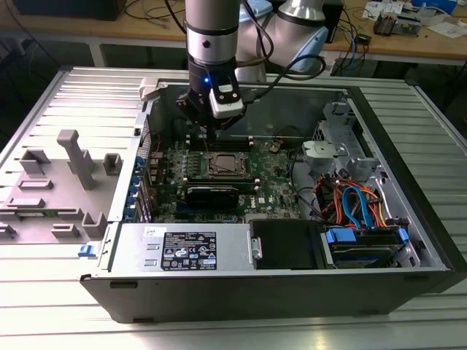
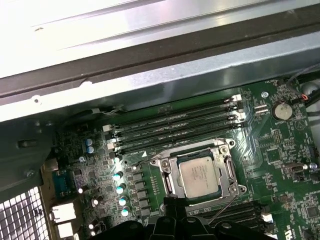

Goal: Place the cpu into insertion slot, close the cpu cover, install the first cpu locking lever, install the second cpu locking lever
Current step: 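Install the first cpu locking lever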

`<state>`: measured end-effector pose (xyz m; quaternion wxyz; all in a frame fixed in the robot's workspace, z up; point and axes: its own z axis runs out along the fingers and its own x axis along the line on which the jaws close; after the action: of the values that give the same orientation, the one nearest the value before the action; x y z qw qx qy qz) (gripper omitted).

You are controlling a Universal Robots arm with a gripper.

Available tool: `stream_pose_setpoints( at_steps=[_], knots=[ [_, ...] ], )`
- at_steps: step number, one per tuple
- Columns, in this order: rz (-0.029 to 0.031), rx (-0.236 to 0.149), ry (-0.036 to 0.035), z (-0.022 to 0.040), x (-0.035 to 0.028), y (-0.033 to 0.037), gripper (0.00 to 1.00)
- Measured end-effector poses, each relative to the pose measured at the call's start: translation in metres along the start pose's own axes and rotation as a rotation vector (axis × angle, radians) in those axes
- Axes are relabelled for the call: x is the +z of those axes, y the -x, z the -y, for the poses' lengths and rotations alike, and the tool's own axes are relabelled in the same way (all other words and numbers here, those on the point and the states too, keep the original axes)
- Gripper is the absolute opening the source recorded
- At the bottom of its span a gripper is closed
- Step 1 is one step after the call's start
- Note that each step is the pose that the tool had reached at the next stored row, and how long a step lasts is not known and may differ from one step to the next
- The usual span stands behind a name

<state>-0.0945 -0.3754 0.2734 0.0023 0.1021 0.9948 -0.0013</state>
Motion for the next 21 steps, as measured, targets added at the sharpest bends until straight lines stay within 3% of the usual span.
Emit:
stream_pose_setpoints(
  at_steps=[3,4,6,8,11,12,13,21],
  knots=[
    [0.0006,-0.056,0.0002,0.0000,0.0003,0.0000,0.11],
    [0.0047,-0.063,0.0011,0.0001,0.0004,-0.0002,0.11],
    [0.0235,-0.063,0.0046,0.0004,0.0012,-0.0012,0.11],
    [0.0326,-0.065,0.0071,0.0008,0.0021,-0.0030,0.11],
    [0.0329,-0.120,0.0084,0.0009,0.0032,-0.0032,0.11],
    [0.0327,-0.156,0.0090,0.0009,0.0035,-0.0032,0.11],
    [0.0328,-0.164,0.0094,0.0009,0.0036,-0.0032,0.11],
    [0.0328,-0.165,0.0095,0.0009,0.0036,-0.0032,0.11]
  ],
)
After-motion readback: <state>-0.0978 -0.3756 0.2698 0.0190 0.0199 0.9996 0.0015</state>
